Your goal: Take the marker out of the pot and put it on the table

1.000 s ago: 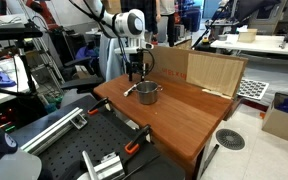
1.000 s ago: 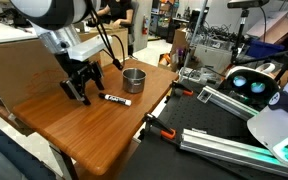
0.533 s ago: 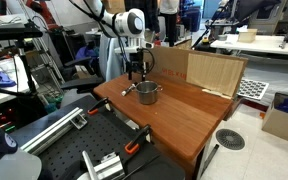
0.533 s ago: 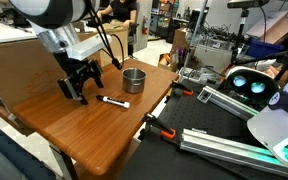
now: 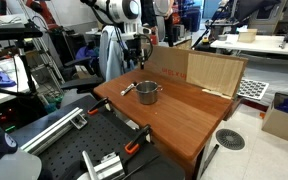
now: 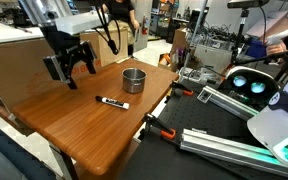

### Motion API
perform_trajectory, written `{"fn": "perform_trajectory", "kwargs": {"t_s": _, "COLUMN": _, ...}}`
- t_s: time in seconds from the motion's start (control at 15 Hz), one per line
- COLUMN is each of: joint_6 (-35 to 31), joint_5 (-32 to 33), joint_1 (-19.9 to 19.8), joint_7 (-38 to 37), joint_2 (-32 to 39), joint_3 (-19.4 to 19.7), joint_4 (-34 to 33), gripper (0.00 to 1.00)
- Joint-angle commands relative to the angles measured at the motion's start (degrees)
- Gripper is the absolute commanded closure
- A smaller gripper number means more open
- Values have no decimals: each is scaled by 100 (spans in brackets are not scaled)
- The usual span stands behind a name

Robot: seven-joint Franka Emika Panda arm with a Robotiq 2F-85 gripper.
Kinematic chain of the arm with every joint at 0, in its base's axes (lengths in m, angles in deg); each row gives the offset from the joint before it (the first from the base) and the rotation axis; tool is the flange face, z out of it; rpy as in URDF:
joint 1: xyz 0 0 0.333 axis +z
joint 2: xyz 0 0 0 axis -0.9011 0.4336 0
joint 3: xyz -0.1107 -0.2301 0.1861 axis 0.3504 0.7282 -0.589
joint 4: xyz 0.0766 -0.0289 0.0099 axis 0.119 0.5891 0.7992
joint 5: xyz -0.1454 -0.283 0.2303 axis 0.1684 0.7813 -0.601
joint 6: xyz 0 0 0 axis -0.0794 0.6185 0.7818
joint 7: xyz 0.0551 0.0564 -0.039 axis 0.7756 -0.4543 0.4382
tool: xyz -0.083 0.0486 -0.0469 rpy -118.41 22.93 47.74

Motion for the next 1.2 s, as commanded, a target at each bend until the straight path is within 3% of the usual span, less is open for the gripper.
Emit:
{"fn": "perform_trajectory", "kwargs": {"t_s": 0.0, "joint_6": -563, "joint_5": -153, "joint_1": -129, "joint_7": 37, "joint_2": -906, "joint_3": -144, "joint_4": 890, "gripper": 0}}
{"fn": "perform_trajectory", "kwargs": {"t_s": 0.27, "joint_6": -977, "joint_5": -462, "joint_1": -239, "joint_7": 118, "joint_2": -1775, "joint_3": -261, "joint_4": 1581, "gripper": 0}}
{"fn": "perform_trajectory", "kwargs": {"t_s": 0.33, "joint_6": -632, "joint_5": -252, "joint_1": -133, "joint_7": -14, "joint_2": -1405, "joint_3": -193, "joint_4": 1105, "gripper": 0}}
{"fn": "perform_trajectory", "kwargs": {"t_s": 0.53, "joint_6": -755, "joint_5": -317, "joint_1": -186, "joint_7": -10, "joint_2": -1730, "joint_3": -225, "joint_4": 1456, "gripper": 0}}
{"fn": "perform_trajectory", "kwargs": {"t_s": 1.13, "joint_6": -852, "joint_5": -319, "joint_1": -193, "joint_7": -10, "joint_2": -1729, "joint_3": -227, "joint_4": 1517, "gripper": 0}}
